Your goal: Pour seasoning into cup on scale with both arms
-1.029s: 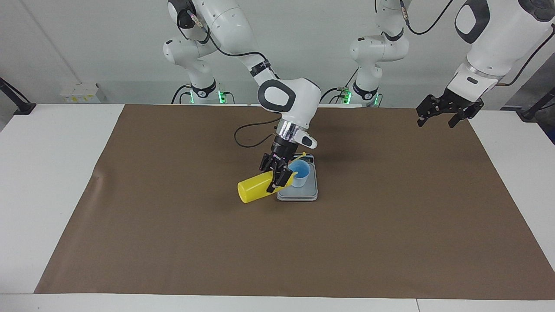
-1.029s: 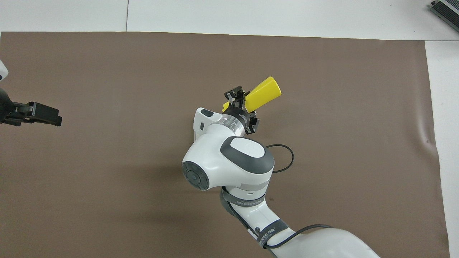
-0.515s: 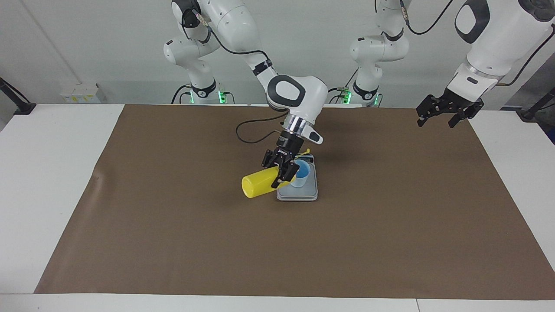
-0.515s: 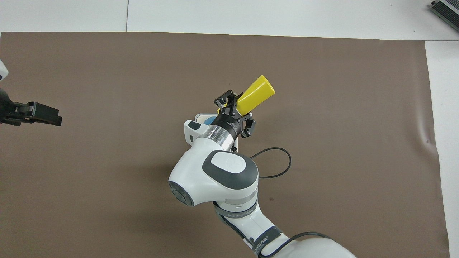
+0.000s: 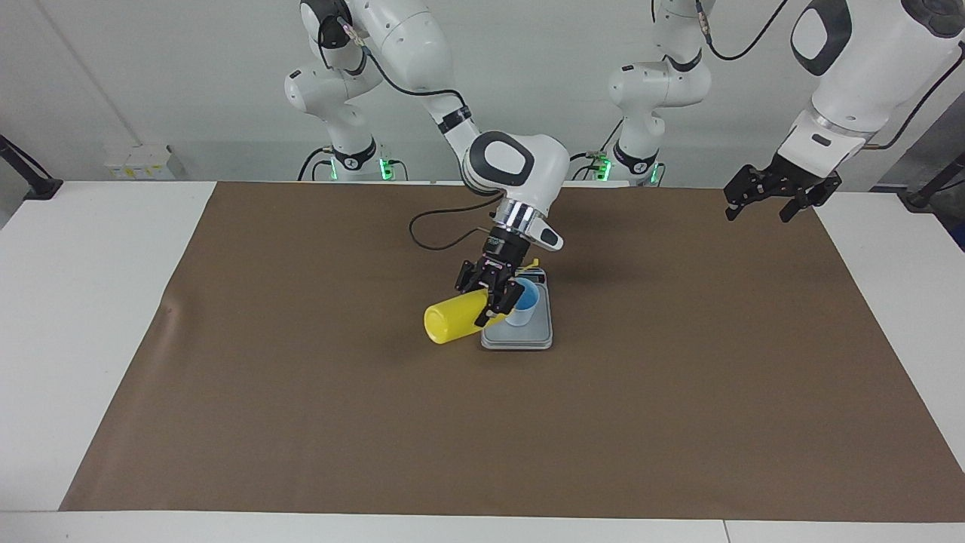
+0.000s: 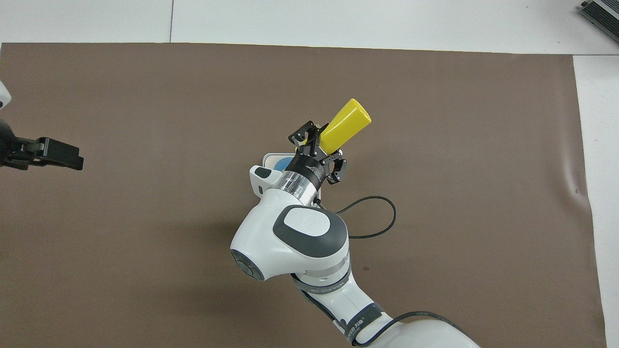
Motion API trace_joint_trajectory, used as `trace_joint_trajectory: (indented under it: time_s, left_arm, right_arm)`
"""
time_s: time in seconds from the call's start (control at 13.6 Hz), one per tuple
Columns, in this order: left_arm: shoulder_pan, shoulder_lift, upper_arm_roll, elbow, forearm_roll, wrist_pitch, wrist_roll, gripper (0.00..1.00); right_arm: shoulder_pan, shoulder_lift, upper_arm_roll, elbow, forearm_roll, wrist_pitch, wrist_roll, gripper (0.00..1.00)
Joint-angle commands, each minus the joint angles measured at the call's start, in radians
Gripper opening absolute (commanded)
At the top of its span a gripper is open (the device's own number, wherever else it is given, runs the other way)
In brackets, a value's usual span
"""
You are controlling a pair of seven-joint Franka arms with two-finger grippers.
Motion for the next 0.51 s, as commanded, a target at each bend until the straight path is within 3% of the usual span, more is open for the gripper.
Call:
trace_joint_trajectory:
  time_s: [0.0, 0.44]
  left_arm:
    - [0.004, -0.031, 0.002, -0.035, -0.015, 0.005, 0.004, 1.0]
    - [0.004, -0.031, 0.002, -0.035, -0.015, 0.005, 0.004, 1.0]
  right_arm:
    - [-0.009, -0.025, 0.003, -0.016, -0.042, 0.008, 0.01, 0.0]
    - [-0.067, -0.074, 0.002, -0.013, -0.011, 0.125, 0.007, 0.0]
